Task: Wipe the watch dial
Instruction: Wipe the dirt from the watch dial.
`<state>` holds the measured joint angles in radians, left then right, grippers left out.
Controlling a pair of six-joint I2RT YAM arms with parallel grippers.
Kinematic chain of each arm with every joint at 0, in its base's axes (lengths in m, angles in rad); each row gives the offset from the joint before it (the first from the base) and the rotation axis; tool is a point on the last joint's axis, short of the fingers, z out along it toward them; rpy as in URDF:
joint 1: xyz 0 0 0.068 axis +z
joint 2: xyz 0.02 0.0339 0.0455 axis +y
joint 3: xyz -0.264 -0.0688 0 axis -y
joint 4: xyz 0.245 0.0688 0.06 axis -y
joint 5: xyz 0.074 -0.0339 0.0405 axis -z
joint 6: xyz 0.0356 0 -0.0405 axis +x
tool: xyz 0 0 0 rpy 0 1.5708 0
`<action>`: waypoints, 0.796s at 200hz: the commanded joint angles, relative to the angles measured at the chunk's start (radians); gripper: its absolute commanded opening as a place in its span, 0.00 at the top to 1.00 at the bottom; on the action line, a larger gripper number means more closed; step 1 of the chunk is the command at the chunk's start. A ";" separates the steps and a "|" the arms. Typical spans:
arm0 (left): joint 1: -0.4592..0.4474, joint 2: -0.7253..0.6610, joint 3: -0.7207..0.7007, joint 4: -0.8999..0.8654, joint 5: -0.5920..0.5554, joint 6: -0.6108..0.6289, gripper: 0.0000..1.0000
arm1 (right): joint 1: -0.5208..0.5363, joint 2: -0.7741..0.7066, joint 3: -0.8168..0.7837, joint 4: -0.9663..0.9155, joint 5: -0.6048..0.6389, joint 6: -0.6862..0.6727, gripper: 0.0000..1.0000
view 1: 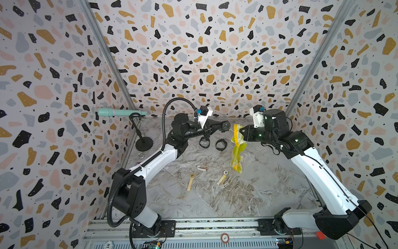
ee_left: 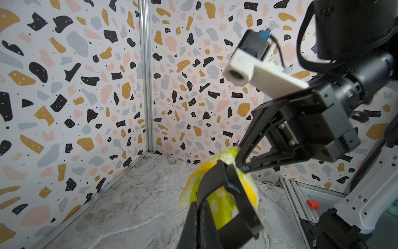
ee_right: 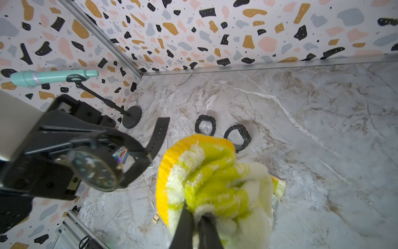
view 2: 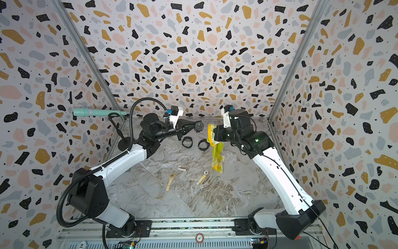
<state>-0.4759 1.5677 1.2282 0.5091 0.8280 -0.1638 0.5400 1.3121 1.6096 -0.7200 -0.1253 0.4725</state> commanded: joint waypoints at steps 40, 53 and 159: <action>-0.004 -0.001 0.007 -0.040 -0.071 0.075 1.00 | 0.047 0.046 0.107 0.065 -0.071 -0.057 1.00; -0.006 -0.003 0.005 -0.038 -0.073 0.075 1.00 | 0.056 0.063 0.121 0.072 -0.078 -0.065 1.00; -0.029 -0.001 -0.007 0.199 -0.031 -0.117 1.00 | 0.088 0.218 0.180 0.096 -0.008 -0.035 1.00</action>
<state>-0.4808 1.5677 1.2251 0.5121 0.7467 -0.1940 0.6216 1.5108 1.7462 -0.6521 -0.1650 0.4252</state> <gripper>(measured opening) 0.047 0.060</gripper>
